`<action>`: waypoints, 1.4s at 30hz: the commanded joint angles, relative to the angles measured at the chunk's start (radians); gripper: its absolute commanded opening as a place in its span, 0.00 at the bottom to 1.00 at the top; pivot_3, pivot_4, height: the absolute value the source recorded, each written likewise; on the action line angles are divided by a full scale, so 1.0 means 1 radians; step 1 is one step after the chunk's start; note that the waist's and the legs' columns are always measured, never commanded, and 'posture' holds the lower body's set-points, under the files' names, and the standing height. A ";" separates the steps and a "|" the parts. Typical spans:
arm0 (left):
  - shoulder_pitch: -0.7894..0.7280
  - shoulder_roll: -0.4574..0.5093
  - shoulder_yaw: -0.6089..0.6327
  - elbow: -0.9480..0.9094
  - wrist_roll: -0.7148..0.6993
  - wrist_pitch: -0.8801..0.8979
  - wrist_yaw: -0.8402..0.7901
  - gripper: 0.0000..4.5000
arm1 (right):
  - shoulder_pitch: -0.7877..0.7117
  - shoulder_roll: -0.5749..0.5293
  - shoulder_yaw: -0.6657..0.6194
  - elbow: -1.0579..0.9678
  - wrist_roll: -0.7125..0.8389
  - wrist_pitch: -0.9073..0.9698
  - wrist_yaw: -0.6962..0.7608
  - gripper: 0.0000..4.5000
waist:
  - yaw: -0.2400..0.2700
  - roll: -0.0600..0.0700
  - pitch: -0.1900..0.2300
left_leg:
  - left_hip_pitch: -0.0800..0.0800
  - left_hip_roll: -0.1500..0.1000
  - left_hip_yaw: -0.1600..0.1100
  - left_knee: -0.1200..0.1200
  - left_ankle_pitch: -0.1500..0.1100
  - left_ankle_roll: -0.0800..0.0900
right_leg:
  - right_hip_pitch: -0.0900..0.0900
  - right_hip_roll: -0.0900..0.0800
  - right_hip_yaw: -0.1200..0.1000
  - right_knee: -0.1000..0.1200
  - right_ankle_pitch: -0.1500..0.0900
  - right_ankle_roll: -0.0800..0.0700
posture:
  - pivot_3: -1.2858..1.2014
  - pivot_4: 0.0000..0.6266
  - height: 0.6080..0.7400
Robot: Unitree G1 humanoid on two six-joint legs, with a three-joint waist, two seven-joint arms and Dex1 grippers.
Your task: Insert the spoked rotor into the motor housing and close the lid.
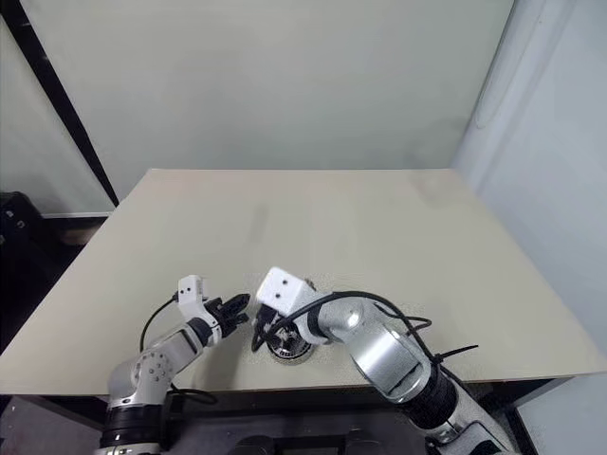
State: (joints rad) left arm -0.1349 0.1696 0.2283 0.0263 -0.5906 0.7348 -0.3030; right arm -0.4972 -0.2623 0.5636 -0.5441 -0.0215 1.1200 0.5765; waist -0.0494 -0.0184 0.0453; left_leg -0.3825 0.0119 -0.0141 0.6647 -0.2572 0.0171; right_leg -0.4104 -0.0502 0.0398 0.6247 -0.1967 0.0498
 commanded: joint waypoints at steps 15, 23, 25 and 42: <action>-0.012 0.153 -0.001 -0.099 -0.017 -0.006 -0.148 0.00 | 0.098 -0.443 -0.042 -0.009 -0.064 -0.086 -0.006 0.99 | 0.000 0.000 0.000 | 0.000 0.001 0.001 -0.003 0.000 0.000 | -0.002 0.000 0.000 -0.002 -0.001 0.000 | 0.52 0.00 1.00; -0.014 0.163 -0.014 -0.120 -0.018 0.004 -0.152 0.00 | 0.157 -0.159 -0.078 0.069 0.008 -0.180 -0.067 0.99 | 0.000 0.000 0.000 | 0.000 0.000 0.001 -0.002 0.000 0.000 | -0.001 0.000 0.000 -0.001 0.000 0.000 | 0.52 0.00 1.00; -0.012 0.164 -0.016 -0.128 -0.019 0.006 -0.152 0.00 | 0.162 -0.120 -0.060 0.108 0.001 -0.215 -0.081 0.99 | 0.000 0.000 0.000 | 0.000 0.000 0.001 -0.001 0.000 0.000 | 0.000 0.000 0.000 -0.001 0.000 0.000 | 0.52 0.00 1.00; 0.027 0.188 -0.030 -0.200 -0.027 0.035 -0.180 0.00 | 0.159 -0.057 -0.111 0.325 0.074 -0.450 0.018 0.99 | 0.000 0.000 0.000 | 0.001 0.000 0.001 -0.002 0.000 0.000 | 0.000 0.000 0.001 -0.001 0.000 0.000 | 0.52 0.00 1.00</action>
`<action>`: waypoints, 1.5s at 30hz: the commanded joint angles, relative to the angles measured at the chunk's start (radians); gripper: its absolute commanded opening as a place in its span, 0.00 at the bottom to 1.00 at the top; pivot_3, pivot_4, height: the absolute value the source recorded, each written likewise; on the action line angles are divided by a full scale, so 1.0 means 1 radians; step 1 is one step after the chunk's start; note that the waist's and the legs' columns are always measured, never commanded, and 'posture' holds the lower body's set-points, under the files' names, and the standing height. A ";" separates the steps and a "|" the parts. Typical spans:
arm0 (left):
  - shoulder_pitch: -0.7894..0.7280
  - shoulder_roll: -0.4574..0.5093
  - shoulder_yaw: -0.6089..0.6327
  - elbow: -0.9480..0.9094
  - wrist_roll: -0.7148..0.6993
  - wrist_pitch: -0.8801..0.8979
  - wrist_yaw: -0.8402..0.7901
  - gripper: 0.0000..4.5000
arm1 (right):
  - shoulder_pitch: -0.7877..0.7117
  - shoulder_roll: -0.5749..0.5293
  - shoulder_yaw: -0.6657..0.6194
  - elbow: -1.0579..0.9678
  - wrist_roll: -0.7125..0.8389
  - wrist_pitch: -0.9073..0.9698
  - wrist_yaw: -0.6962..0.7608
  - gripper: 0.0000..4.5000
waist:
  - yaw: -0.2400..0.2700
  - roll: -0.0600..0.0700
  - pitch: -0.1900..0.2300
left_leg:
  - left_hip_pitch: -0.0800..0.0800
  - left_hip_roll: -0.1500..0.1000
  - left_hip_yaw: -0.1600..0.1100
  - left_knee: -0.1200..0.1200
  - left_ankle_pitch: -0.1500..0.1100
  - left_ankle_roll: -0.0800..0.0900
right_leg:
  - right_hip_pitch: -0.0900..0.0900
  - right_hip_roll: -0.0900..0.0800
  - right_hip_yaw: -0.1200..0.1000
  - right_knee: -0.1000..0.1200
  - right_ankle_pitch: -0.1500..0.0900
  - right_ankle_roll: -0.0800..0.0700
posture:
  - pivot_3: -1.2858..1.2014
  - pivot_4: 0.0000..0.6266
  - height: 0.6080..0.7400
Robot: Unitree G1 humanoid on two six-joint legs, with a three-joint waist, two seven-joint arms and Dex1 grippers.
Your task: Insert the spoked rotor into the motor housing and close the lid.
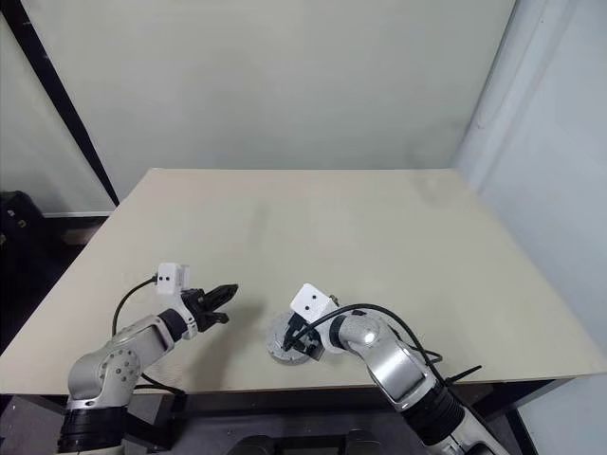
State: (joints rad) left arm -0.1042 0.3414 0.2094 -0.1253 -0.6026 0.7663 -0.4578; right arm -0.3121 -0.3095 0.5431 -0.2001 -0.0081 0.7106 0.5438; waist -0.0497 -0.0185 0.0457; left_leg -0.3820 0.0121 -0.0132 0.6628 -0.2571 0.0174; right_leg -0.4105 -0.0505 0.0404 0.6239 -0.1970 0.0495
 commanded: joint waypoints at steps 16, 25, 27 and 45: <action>0.033 0.136 -0.138 -0.136 -0.032 0.054 -0.230 0.00 | -0.104 -0.097 -0.084 0.178 0.122 -0.255 0.378 0.99 | 0.000 0.001 0.000 | 0.001 0.000 0.000 0.000 0.000 0.000 | 0.001 0.000 0.000 0.000 0.000 0.000 | 0.52 0.00 1.00; 0.056 0.165 -0.118 -0.160 -0.048 0.065 -0.227 0.00 | -0.113 -0.045 -0.057 0.294 0.078 -0.332 0.381 0.99 | 0.000 0.001 0.001 | 0.001 0.000 0.000 0.000 0.000 0.000 | 0.001 0.000 0.000 0.000 0.000 0.000 | 0.52 0.00 1.00; 0.060 0.166 -0.110 -0.166 -0.052 0.068 -0.221 0.00 | -0.110 -0.039 -0.055 0.300 0.073 -0.337 0.382 0.99 | 0.000 0.001 0.001 | 0.001 0.000 0.000 0.001 0.000 0.000 | 0.001 0.000 0.001 0.001 0.000 0.000 | 0.52 0.00 1.00; 0.049 0.182 -0.106 -0.142 -0.042 0.069 -0.210 0.00 | -0.104 -0.013 -0.028 0.234 0.024 -0.198 0.353 0.72 | 0.000 0.002 0.000 | 0.002 0.000 0.000 0.000 0.000 0.000 | 0.001 0.000 0.001 0.001 0.000 0.000 | 0.52 0.00 1.00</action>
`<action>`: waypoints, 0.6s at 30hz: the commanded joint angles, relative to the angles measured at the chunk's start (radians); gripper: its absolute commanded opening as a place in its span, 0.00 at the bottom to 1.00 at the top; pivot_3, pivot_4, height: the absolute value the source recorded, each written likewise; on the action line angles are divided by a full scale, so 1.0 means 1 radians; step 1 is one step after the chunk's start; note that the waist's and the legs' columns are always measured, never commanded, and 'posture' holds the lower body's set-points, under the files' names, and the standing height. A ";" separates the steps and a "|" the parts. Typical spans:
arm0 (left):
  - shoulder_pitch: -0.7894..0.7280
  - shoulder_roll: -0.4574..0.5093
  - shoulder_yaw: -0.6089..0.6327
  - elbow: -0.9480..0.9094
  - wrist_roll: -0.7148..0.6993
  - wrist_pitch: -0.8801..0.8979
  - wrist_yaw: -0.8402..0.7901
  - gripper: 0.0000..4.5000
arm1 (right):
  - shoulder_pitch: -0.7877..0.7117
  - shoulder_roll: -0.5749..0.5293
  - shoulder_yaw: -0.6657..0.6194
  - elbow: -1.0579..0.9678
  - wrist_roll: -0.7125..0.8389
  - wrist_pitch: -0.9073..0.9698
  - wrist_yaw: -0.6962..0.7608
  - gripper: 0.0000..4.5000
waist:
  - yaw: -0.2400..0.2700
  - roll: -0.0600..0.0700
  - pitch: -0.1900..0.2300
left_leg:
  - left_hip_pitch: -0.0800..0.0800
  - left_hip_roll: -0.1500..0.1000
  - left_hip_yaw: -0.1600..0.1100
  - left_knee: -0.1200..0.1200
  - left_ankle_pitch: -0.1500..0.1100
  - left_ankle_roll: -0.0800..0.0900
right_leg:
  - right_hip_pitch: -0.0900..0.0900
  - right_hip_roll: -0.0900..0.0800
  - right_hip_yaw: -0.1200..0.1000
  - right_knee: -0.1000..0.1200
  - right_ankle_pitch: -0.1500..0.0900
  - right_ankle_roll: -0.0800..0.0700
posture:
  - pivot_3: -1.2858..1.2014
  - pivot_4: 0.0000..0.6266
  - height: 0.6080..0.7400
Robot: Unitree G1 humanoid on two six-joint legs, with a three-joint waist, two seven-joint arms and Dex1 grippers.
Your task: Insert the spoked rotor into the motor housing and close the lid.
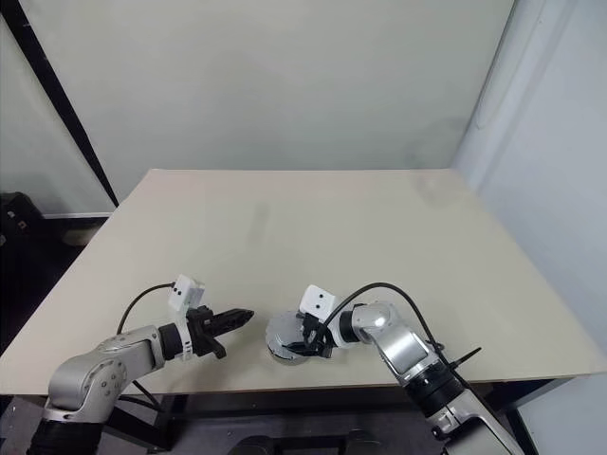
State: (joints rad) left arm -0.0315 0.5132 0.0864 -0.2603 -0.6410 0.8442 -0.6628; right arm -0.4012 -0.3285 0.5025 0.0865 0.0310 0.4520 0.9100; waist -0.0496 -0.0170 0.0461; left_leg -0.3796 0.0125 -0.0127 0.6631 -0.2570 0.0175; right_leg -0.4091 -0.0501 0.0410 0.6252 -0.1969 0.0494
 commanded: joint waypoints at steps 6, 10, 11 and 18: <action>-0.033 0.020 -0.001 0.002 0.010 -0.018 -0.019 0.00 | -0.041 0.029 0.061 -0.098 -0.062 0.207 -0.058 0.72 | 0.000 0.000 0.000 | 0.001 0.000 0.000 0.000 0.000 0.000 | 0.000 0.000 0.000 0.000 0.000 0.000 | 0.52 0.00 1.00; -0.022 0.062 -0.012 0.013 0.019 -0.042 -0.086 0.00 | -0.058 0.043 0.085 -0.099 -0.091 0.284 -0.088 0.72 | -0.001 0.000 0.000 | 0.001 0.000 0.000 0.000 0.000 0.000 | 0.000 0.000 0.000 0.000 0.000 0.000 | 0.52 0.00 1.00; -0.017 0.076 -0.015 0.014 0.018 -0.045 -0.104 0.00 | -0.061 0.043 0.089 -0.098 -0.094 0.294 -0.091 0.72 | -0.001 0.000 0.000 | 0.001 0.000 0.000 0.000 0.000 0.000 | 0.000 0.000 0.000 0.000 0.000 0.000 | 0.52 0.00 1.00; 0.009 0.127 -0.019 0.020 0.033 -0.083 -0.168 0.00 | -0.064 0.029 0.117 -0.114 -0.106 0.342 -0.107 0.72 | 0.000 0.001 0.000 | 0.003 0.001 0.000 0.000 0.000 0.000 | 0.000 0.000 0.000 0.000 0.000 0.000 | 0.52 0.00 1.00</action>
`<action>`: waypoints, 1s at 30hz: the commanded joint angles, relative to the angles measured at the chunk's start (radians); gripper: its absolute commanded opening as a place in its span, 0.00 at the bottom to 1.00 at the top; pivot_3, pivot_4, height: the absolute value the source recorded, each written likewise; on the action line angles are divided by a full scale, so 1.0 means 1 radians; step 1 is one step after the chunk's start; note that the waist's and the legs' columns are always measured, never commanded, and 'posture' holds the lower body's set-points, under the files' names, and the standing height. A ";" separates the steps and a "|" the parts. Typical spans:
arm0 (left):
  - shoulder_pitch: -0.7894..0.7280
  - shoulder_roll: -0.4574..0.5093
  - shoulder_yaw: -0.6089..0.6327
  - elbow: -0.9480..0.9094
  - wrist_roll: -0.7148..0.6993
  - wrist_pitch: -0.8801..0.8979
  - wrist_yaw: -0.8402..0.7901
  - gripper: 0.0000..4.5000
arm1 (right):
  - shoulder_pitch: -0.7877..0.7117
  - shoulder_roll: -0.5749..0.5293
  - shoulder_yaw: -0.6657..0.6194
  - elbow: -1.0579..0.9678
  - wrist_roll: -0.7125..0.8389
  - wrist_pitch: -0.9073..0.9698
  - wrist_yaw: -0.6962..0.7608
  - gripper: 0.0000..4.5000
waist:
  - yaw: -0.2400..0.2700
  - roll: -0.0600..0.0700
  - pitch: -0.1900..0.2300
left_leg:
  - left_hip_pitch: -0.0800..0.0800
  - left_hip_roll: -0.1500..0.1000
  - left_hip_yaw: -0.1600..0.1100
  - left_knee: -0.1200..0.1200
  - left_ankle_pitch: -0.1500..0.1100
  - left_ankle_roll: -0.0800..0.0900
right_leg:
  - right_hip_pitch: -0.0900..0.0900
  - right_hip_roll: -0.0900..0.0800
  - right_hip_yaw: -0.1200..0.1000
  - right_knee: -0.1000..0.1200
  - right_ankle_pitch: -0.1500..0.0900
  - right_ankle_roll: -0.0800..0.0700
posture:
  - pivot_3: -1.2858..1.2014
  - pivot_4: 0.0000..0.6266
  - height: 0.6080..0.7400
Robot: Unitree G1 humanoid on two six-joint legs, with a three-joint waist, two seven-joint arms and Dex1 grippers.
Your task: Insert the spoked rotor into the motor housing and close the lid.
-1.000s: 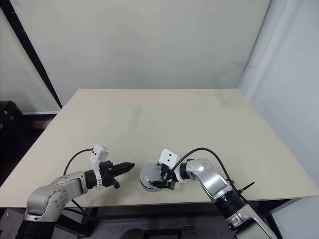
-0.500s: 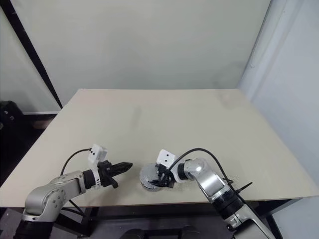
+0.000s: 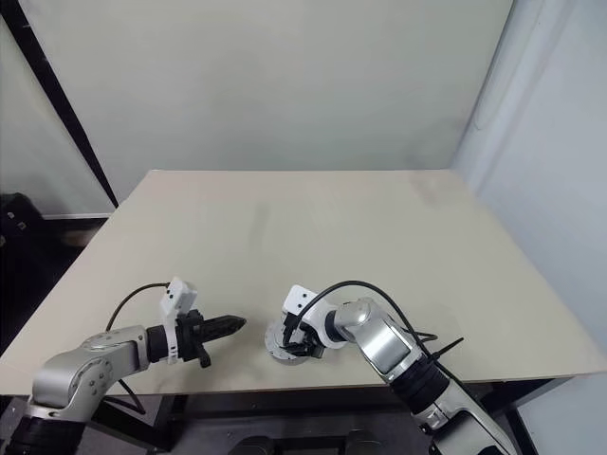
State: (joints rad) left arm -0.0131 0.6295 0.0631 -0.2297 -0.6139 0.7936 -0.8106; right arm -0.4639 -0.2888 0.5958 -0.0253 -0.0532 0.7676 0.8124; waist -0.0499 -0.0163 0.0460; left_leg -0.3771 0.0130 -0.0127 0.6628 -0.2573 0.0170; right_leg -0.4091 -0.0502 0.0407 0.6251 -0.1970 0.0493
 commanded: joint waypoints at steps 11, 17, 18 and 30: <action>-0.007 -0.019 -0.032 -0.001 0.044 -0.077 -0.020 0.00 | -0.001 -0.044 0.068 -0.030 -0.028 0.070 -0.004 0.72 | 0.000 0.000 0.000 | 0.000 0.000 0.000 0.000 0.000 0.000 | 0.000 0.000 0.000 0.000 0.000 0.000 | 0.52 0.00 1.00; -0.017 -0.036 -0.069 0.011 0.068 -0.099 -0.023 0.00 | -0.002 -0.041 0.061 -0.024 -0.023 0.091 -0.017 0.72 | 0.000 0.001 -0.001 | 0.000 0.000 0.000 0.000 0.000 0.000 | 0.000 0.000 0.000 0.000 0.000 0.000 | 0.52 0.00 1.00; -0.017 -0.036 -0.070 0.013 0.070 -0.100 -0.025 0.00 | -0.002 -0.040 0.061 -0.023 -0.023 0.095 -0.018 0.72 | 0.000 0.001 -0.001 | 0.000 0.000 0.000 0.000 0.000 0.000 | 0.000 0.000 0.000 0.000 0.000 0.000 | 0.52 0.00 1.00; -0.017 -0.031 -0.076 0.021 0.079 -0.105 -0.029 0.00 | -0.014 0.006 0.032 0.009 -0.022 0.149 -0.079 0.72 | 0.000 0.001 -0.002 | 0.001 0.001 0.000 0.000 0.000 0.000 | 0.000 0.000 0.000 0.000 0.000 0.000 | 0.52 0.00 1.00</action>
State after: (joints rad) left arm -0.0116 0.5925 -0.0170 -0.1914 -0.5372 0.7058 -0.8305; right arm -0.4823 -0.2734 0.6192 -0.0597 -0.0581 0.8866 0.7628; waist -0.0501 -0.0149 0.0444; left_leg -0.3761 0.0136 -0.0124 0.6628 -0.2571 0.0171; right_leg -0.4087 -0.0504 0.0403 0.6254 -0.1970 0.0494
